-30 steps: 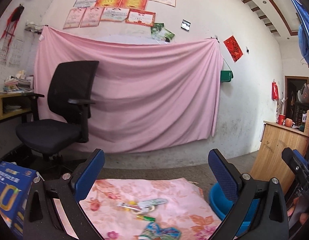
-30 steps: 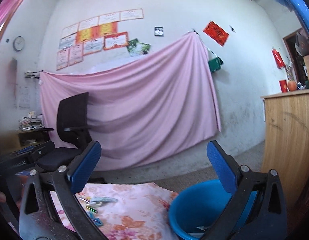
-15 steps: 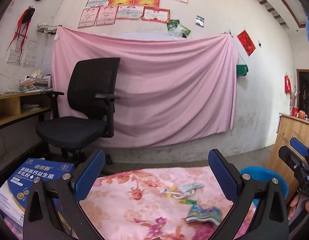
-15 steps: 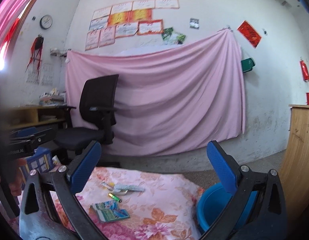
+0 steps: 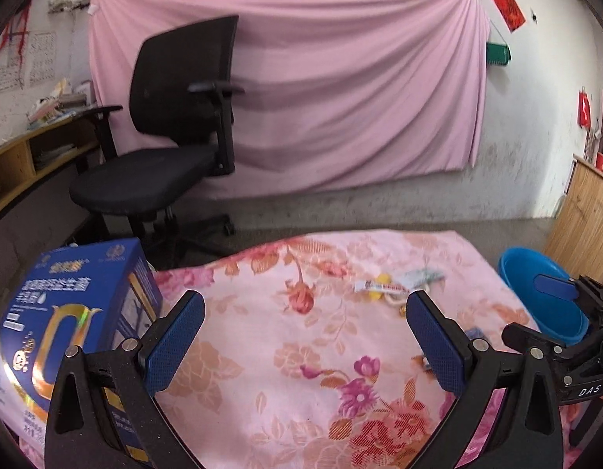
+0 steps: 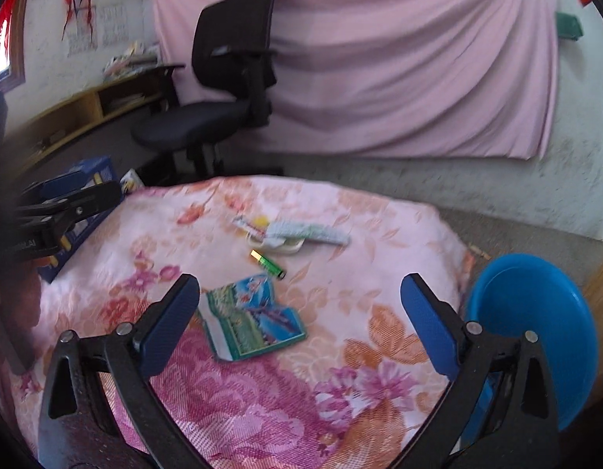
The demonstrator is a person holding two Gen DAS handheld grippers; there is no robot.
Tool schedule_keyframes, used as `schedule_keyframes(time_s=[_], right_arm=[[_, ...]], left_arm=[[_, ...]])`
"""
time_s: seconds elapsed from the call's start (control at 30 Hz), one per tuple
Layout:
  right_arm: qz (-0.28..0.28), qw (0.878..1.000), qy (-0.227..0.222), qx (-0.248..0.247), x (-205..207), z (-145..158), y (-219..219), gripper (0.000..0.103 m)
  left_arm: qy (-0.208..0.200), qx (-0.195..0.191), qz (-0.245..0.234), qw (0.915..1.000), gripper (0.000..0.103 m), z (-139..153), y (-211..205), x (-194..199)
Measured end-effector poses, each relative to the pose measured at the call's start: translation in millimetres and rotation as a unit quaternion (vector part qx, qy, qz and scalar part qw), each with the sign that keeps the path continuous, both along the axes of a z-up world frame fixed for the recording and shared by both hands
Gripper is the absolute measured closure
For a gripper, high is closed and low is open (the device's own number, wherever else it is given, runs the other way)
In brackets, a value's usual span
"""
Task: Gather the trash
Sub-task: 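Grasp the green battery with the left tool while the right tool grasps the bird-print snack bag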
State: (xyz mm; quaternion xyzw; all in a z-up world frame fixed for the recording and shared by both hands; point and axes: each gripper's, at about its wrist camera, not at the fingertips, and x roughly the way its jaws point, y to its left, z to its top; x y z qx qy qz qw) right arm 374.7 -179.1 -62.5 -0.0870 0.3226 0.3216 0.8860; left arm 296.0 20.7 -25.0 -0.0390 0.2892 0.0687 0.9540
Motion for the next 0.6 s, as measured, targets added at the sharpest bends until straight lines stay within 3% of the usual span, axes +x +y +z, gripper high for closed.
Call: schedule_keyframes(time_s=[0.33, 0.37, 0.4, 0.6], right_arm=[[0.064, 0.990, 0.125, -0.027, 21.3, -35.4, 20.1, 0.000], [0.067, 0.988, 0.132, -0.031, 22.5, -38.5, 22.6, 0.000], [0.070, 0.987, 0.138, -0.037, 22.9, -41.2, 24.9, 0.007], [0.060, 0.989, 0.132, -0.040, 19.4, -37.1, 17.4, 0.009]], left_arm=[[0.084, -0.041, -0.021, 0.9954, 0.006, -32.6, 7.4, 27.6], [0.089, -0.045, -0.023, 0.9947, 0.007, -33.3, 7.0, 29.6], [0.094, -0.047, -0.025, 0.9941, 0.007, -33.5, 6.6, 31.6], [0.116, -0.052, -0.053, 0.9904, 0.013, -40.1, -4.5, 42.8]])
